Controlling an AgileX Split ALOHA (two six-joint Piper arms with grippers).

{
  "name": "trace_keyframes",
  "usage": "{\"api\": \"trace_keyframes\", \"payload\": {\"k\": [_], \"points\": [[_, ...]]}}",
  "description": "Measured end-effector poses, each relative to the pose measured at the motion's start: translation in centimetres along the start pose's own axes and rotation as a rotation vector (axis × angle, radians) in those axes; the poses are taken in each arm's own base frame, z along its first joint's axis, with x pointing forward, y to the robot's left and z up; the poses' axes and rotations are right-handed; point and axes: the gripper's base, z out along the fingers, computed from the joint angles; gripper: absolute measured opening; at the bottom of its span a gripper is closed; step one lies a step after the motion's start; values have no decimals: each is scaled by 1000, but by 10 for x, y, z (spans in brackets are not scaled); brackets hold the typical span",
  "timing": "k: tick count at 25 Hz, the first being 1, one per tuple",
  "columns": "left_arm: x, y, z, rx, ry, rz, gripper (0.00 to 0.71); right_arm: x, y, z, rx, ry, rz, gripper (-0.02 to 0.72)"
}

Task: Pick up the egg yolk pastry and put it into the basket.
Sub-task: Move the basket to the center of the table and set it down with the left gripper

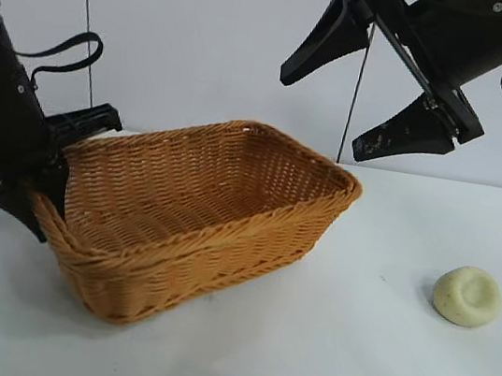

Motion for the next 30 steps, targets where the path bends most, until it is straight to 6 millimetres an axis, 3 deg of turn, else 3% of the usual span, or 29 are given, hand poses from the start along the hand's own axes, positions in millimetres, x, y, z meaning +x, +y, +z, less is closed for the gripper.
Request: {"api": "trace_keyframes", "payload": {"k": [7, 15, 22, 30], "points": [[-30, -28, 16, -47, 127, 341, 141, 0, 0, 0, 0, 1, 0, 685], [-51, -60, 14, -18, 165, 581, 141, 0, 0, 0, -1, 3, 0, 685], [-61, -55, 14, -24, 151, 592, 141, 0, 0, 0, -1, 3, 0, 685], [-69, -42, 45, -61, 198, 558, 140, 0, 0, 0, 0, 3, -1, 685]]}}
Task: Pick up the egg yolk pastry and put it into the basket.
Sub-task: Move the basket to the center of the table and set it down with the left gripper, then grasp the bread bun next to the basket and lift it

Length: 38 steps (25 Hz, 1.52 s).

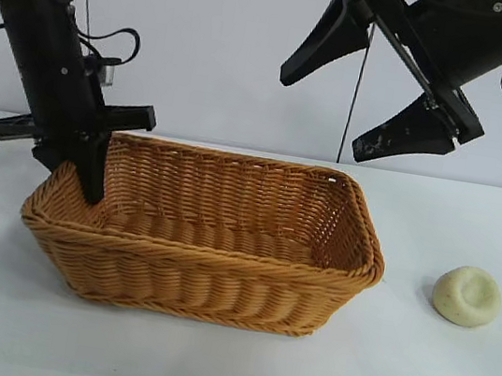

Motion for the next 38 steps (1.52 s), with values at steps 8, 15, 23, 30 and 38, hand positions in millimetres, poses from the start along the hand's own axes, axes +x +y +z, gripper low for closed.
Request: {"api": "trace_keyframes", "payload": {"k": [8, 15, 23, 30, 38], "points": [[-1, 0, 1, 2, -5, 0, 281, 0, 0, 0, 0, 0, 0, 685], [0, -1, -1, 4, 17, 2, 640, 0, 0, 0, 0, 0, 0, 685], [1, -13, -68, -56, -102, 100, 664, 0, 0, 0, 0, 0, 0, 685], [-6, -6, -100, -146, -167, 129, 664, 0, 0, 0, 0, 0, 0, 685], [-16, 68, -123, -246, -183, 26, 664, 0, 0, 0, 0, 1, 0, 685]]}}
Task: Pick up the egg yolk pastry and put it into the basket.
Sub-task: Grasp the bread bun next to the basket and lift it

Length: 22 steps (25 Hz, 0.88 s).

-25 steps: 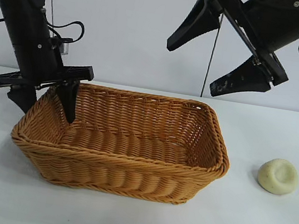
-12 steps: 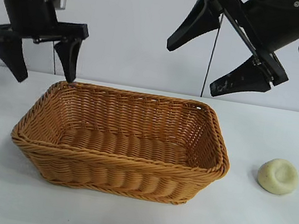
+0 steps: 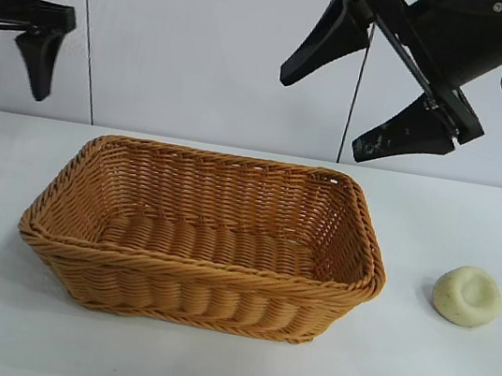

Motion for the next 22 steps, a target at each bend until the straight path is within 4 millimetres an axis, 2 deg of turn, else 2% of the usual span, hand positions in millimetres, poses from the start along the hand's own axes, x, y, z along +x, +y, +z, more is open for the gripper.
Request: {"api": "trace_keyframes", "payload": {"k": [3, 7, 11, 14, 17, 22], "points": [[-1, 20, -1, -19, 0, -35, 664, 0, 0, 0, 0, -1, 0, 685], [3, 23, -8, -20, -7, -28, 664, 0, 0, 0, 0, -1, 0, 685], [19, 22, -27, -18, -18, -23, 664, 0, 0, 0, 0, -1, 0, 685], [43, 21, -50, -18, -32, -20, 664, 0, 0, 0, 0, -1, 0, 685], [76, 20, -80, -17, -67, -14, 664, 0, 0, 0, 0, -1, 0, 685], [136, 20, -110, -17, -98, -1, 664, 0, 0, 0, 0, -1, 0, 685]]}}
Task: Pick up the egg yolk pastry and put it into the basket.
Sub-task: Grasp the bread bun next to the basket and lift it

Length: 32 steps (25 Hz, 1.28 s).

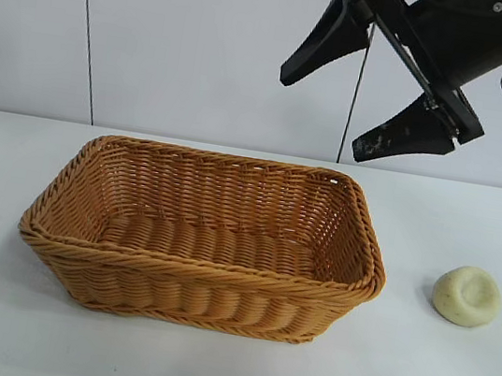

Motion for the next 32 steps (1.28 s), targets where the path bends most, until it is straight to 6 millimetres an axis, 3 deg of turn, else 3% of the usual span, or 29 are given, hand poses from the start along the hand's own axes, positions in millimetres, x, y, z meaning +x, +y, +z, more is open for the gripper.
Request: {"api": "trace_keyframes", "payload": {"k": [6, 12, 15, 19, 32], "points": [[80, 1, -15, 0, -12, 1, 664, 0, 0, 0, 0, 1, 0, 685], [159, 2, 1, 0, -6, 1, 664, 0, 0, 0, 0, 1, 0, 685], [188, 3, 7, 3, -79, 1, 664, 0, 0, 0, 0, 1, 0, 685], [216, 2, 8, 24, -221, 1, 664, 0, 0, 0, 0, 1, 0, 685], [276, 1, -29, 41, -727, 15, 663, 1, -1, -1, 12, 16, -21, 685]]}}
